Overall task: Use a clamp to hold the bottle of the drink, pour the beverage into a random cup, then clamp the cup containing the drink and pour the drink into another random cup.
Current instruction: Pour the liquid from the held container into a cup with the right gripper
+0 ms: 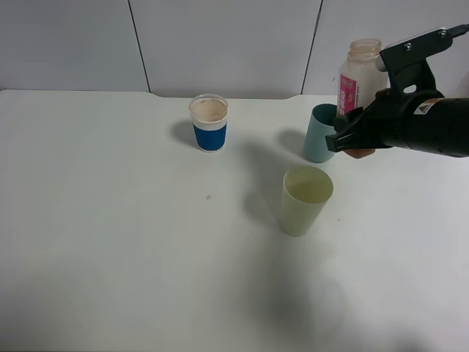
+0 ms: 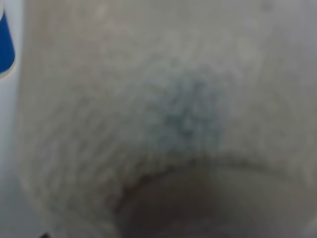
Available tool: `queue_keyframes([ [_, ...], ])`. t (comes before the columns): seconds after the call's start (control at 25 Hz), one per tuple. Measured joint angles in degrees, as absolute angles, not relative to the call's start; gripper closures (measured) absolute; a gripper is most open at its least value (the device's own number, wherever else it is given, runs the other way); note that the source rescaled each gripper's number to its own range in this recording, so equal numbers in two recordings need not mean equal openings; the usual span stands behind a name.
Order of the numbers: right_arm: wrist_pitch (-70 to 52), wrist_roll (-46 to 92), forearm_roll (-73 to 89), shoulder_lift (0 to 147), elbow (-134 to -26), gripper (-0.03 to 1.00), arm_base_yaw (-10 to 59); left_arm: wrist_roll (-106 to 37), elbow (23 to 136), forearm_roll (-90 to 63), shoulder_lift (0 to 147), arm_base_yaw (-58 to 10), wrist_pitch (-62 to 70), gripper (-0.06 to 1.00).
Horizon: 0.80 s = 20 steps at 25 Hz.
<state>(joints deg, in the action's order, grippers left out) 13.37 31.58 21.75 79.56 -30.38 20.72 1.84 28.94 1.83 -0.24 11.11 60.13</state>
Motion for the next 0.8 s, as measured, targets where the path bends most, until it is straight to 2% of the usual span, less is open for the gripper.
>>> queue_keyframes([
  [0.36,6.42,21.55,6.67,75.17,-30.38,0.95,20.51,1.84,28.94,1.83,-0.24,11.11,60.13,-0.06],
  [0.8,-9.04,4.50,-18.32,63.74,-30.49,0.95,15.68,1.84,28.94,1.83,-0.24,11.11,60.13,-0.06],
])
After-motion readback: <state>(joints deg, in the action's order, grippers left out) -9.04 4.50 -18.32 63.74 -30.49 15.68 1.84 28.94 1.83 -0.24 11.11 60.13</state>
